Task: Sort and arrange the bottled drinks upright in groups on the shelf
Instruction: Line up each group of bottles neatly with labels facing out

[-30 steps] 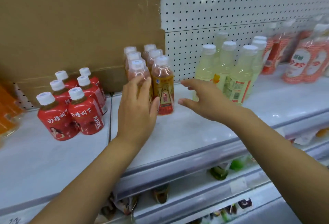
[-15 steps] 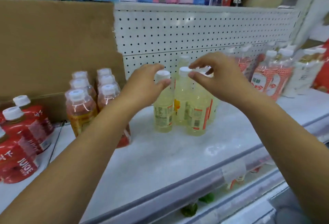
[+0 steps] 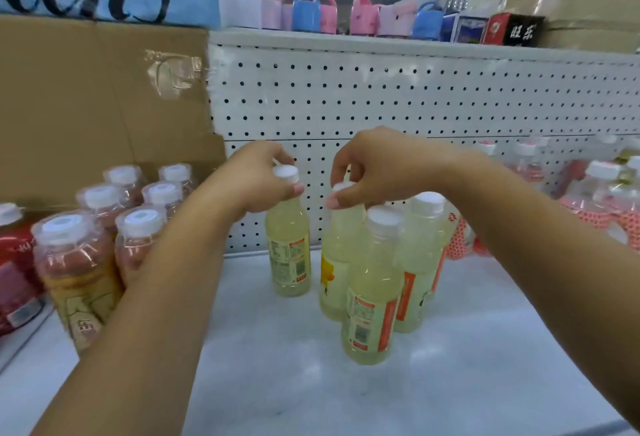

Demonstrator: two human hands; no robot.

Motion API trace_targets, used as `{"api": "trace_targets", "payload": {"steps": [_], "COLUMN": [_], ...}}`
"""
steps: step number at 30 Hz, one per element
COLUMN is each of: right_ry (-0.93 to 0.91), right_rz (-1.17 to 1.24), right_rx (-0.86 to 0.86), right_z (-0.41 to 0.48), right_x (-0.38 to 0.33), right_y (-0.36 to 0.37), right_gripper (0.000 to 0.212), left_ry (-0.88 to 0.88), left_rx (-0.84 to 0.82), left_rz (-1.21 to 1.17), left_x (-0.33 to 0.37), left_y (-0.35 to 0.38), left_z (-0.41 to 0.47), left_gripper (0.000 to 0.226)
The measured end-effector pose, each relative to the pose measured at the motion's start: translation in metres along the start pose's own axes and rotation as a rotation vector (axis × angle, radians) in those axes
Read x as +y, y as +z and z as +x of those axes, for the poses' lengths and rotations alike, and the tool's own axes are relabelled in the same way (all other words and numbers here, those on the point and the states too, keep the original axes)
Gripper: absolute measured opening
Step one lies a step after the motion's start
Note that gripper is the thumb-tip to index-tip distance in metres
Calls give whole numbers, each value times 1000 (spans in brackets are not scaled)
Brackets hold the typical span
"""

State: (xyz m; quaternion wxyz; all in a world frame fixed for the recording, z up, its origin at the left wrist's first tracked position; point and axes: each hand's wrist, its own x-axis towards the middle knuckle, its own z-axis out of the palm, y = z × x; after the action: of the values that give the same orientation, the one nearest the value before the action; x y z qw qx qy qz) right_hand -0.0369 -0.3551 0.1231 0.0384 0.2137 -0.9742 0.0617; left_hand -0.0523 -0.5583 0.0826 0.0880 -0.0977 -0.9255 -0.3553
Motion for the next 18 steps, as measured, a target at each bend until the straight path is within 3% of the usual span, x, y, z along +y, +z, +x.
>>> {"api": "trace_targets", "payload": {"steps": [4,9,14,16,18], "right_ry": [-65,-121,-126,-90,-35], "right_rz": [36,7,-12,6,36], "right_rx": [-79,-142,-186,-183,-191], "right_z": [3,11,16,18,22], "right_x": [17,34,43,45,43], "right_y": [-6,-12,-18,-21,-22], "right_gripper": [29,28,30,25,33], "left_ry": [7,34,84,63,20], "left_rx": [35,-51,-196,-144,-44], "left_rz": [-26,-71,-91,-49,-20], "left_x": [-1,-4,-10,-6,-2], "left_y": [11,11,7,7,10], "left_z": [21,43,43,41,42], "left_gripper": [35,40,60,57,50]}}
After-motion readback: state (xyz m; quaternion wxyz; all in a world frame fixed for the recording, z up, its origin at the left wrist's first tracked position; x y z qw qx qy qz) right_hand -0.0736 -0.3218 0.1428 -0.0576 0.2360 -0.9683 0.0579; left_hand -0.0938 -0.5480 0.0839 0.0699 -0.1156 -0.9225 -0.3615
